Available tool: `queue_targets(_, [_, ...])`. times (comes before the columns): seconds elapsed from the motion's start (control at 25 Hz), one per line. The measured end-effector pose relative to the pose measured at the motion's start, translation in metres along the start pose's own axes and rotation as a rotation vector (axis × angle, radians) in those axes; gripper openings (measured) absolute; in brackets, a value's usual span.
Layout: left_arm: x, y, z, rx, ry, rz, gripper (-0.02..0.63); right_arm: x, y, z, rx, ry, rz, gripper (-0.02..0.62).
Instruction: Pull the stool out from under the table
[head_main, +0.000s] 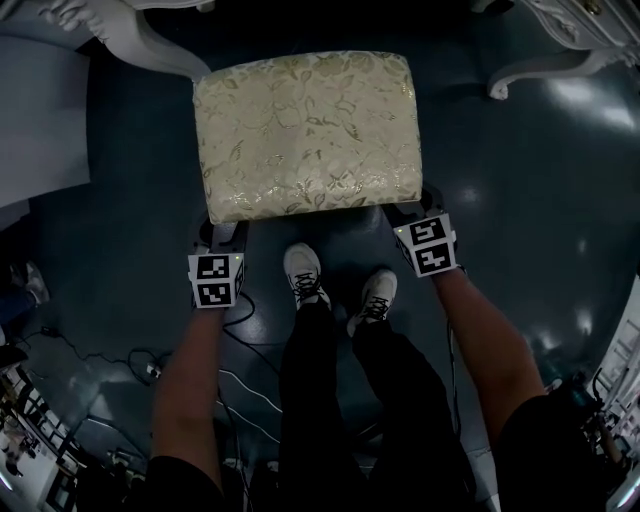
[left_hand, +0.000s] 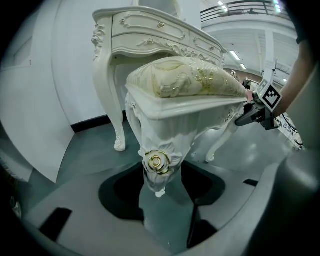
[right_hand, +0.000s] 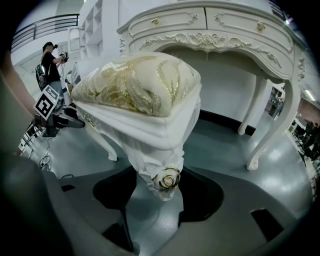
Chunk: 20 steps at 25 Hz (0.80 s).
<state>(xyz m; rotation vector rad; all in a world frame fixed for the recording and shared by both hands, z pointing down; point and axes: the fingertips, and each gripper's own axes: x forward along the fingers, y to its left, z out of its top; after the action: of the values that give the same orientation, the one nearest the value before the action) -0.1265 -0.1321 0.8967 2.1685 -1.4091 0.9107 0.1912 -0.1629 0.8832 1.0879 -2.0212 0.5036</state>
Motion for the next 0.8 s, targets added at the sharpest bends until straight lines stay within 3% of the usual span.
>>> queue_targets(0.8, [-0.0026,-0.0015,0.0017,-0.018,0.061,0.051,0.242,-0.0013,-0.0008,-0.0004,0.004,0.007,0.051,0.275])
